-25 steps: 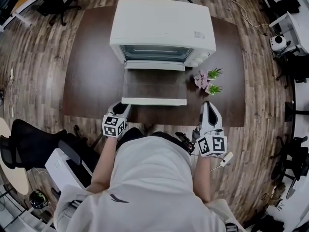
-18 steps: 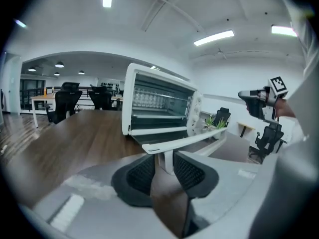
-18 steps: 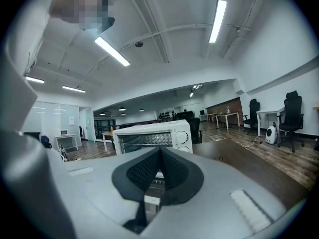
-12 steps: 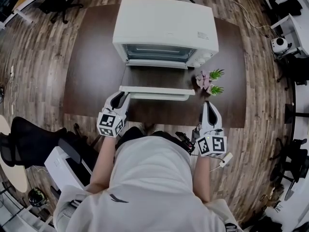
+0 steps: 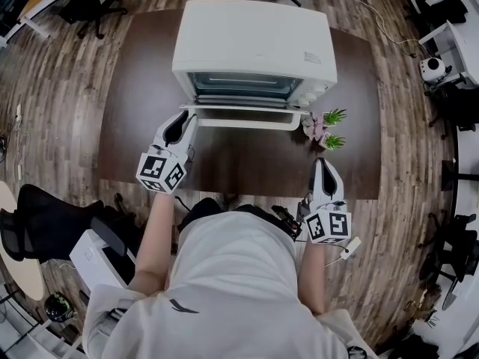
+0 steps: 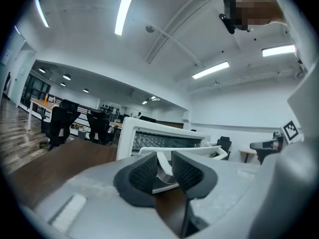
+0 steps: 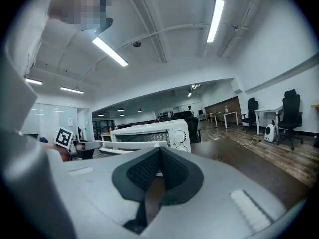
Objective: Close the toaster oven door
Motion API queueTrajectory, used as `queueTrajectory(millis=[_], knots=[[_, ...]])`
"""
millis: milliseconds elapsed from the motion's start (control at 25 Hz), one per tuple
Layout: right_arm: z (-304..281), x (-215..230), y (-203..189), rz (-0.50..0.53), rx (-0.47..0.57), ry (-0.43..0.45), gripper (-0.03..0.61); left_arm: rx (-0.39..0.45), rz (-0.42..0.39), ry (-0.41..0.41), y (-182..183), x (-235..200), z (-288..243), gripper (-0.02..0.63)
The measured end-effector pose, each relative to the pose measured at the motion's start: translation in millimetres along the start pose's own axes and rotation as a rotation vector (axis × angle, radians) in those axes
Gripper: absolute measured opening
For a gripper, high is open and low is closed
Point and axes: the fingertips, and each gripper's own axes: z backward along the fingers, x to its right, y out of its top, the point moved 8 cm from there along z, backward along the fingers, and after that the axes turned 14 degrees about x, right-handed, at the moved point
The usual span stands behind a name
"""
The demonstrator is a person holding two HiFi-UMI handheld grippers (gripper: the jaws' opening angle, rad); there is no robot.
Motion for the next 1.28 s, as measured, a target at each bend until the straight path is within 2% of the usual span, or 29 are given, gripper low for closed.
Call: queueTrajectory(millis=[200,320,400,480,880,1040,1280], knots=[[-2.0,1.5,0.8,-0.004,0.01,-0.015,0.002,0.029,-0.057,0.007,16.0,-11.0,-30.3,0.103],[-2.3,1.7,1.6,-0.005,0.016,-0.021,0.002,0.037,-0.149,0.018,25.9,-12.3,-48.3,0.093],[-2.6,1.8,2.9,-0.003,0.019,-0.027,0.002,0.044,-0.234,0.009,31.2,-7.4,-57.3,0.06],[-0.7,2.3,3.6,-0.002,0.02,-0.035,0.002,0.04,-0.279,0.001,30.4,-2.3,-60.9,0.054],[0.7,-0.6,1.2,-0.004,0.024,-0.032,0.002,0.058,-0.225,0.022,28.5,-4.1,-39.0,0.046],[-2.9,-5.2,-0.2,0.002,0.033,-0.011,0.002,0.043,-0.222,0.017,23.7,3.6,-5.1,0.037],[-1.8,-11.1,-4.0,0.001,0.031,0.006,0.002,-0.006,-0.167,0.034,15.8,35.6,61.4,0.0]])
